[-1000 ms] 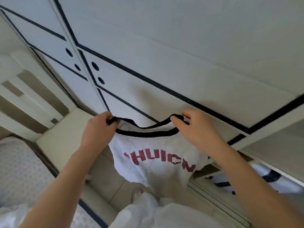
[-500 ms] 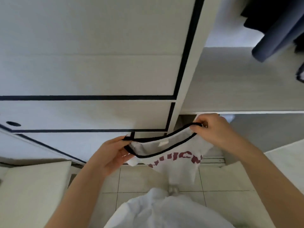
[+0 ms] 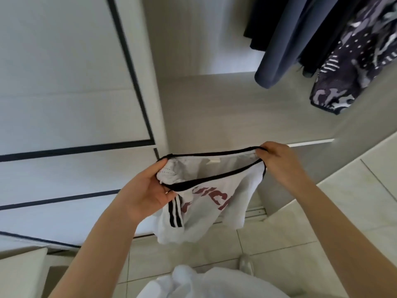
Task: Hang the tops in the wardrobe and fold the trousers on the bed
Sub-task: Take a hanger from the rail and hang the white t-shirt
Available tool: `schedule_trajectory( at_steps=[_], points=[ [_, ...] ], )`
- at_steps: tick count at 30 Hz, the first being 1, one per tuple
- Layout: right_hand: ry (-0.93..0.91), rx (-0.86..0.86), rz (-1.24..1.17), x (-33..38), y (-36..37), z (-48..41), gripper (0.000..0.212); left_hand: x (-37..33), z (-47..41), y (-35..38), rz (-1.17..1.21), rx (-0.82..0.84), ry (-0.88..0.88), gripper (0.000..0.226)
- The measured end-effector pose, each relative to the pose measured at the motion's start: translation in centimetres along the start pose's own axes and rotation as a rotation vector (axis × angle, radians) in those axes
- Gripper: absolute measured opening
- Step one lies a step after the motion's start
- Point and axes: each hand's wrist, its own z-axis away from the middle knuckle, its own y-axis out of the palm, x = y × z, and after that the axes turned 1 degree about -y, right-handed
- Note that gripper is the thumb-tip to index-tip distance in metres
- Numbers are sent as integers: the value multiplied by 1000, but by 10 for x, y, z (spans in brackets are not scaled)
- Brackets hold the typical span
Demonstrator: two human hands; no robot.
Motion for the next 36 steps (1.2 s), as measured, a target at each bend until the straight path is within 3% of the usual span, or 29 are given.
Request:
schedule_trajectory(
  at_steps=[6, 10, 12, 16, 19, 22, 28, 36],
  points=[
    [-97, 40, 102, -40, -64, -37, 23, 28, -28, 73, 145, 21, 149, 30],
    [-179, 78, 151, -60, -100, -64, 20, 37, -41, 115, 112, -2, 260, 28],
    [-220, 98, 193, -65, -114, -76, 19, 39, -43, 136, 28, -64, 355, 22],
    [-297, 164, 266, -65, -132, -93, 16, 40, -45, 178, -378, -323, 654, 19],
    [-338, 205, 241, -60, -139, -101, 17, 34, -49, 202, -511, -391, 766, 18],
    [-393, 148, 130, -47, -144, -108, 26, 24, -51, 223, -559, -362, 795, 17],
    [-595, 38, 57, 4, -169, -121, 26, 0, -53, 257, -651, -331, 837, 24],
    [-932, -152, 37, 114, -222, -133, 27, -90, -29, 299, -741, -301, 991, 40]
  ],
)
